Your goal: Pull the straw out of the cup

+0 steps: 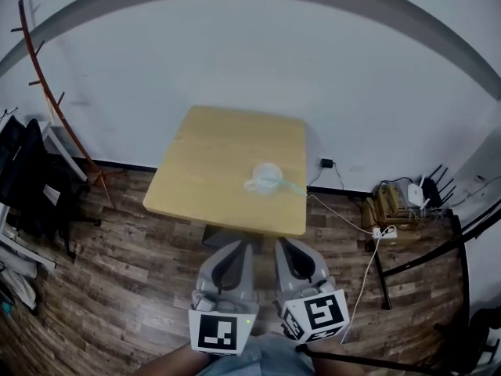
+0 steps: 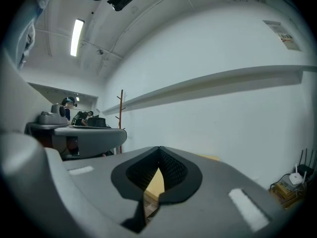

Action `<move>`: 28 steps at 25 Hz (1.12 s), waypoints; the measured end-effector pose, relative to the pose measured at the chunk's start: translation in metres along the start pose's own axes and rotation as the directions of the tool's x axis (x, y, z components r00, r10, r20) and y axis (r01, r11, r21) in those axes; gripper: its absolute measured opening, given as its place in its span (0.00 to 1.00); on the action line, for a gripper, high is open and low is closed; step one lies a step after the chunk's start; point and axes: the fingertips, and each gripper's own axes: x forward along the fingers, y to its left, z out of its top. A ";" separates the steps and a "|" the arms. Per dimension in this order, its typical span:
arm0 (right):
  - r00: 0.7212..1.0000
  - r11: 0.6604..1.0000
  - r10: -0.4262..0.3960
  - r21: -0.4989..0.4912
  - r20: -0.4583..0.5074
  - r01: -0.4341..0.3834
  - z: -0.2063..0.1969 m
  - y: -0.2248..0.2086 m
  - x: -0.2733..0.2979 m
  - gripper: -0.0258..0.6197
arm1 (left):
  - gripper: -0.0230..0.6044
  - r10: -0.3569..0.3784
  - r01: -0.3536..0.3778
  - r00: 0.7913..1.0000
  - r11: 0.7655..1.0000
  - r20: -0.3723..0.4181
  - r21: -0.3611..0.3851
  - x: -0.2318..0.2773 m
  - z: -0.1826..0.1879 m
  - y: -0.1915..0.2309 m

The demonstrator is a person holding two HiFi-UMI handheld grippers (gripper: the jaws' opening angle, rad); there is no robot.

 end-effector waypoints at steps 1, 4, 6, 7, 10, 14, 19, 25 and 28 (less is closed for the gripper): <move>1.000 1.000 -0.011 -0.005 0.003 0.011 0.002 -0.001 0.003 0.05 | 0.07 -0.008 0.008 1.000 1.000 0.003 -0.003 0.004 0.000 0.003; 0.999 0.999 -0.050 -0.021 0.005 0.050 0.004 -0.007 0.008 0.05 | 0.07 -0.029 0.029 0.999 0.999 -0.012 -0.030 0.011 -0.007 0.009; 0.998 0.997 -0.069 -0.029 -0.010 0.069 0.002 -0.010 0.009 0.05 | 0.07 -0.041 0.039 0.999 0.998 -0.024 -0.057 0.015 -0.013 0.010; 0.997 0.997 -0.077 -0.031 -0.017 0.076 0.000 -0.011 0.009 0.05 | 0.07 -0.047 0.045 0.999 0.997 -0.028 -0.063 0.017 -0.015 0.010; 0.995 0.995 -0.095 -0.032 -0.028 0.094 -0.004 -0.018 0.008 0.05 | 0.07 -0.064 0.061 0.997 0.995 -0.041 -0.073 0.024 -0.022 0.006; 0.994 0.994 -0.105 -0.017 -0.026 0.105 -0.008 -0.032 0.009 0.05 | 0.07 -0.077 0.071 0.994 0.994 -0.072 -0.082 0.037 -0.034 0.000; 0.994 0.994 -0.108 0.022 -0.017 0.108 -0.017 -0.058 0.019 0.05 | 0.07 -0.082 0.074 0.991 0.994 -0.103 -0.083 0.061 -0.046 -0.006; 0.995 0.994 -0.099 0.047 -0.029 0.100 -0.023 -0.093 0.045 0.05 | 0.07 -0.056 0.051 0.987 0.998 -0.149 -0.036 0.097 -0.055 -0.003; 0.995 0.995 -0.086 0.051 -0.044 0.088 -0.025 -0.111 0.059 0.05 | 0.07 -0.039 0.035 0.983 0.999 -0.179 -0.026 0.120 -0.063 -0.003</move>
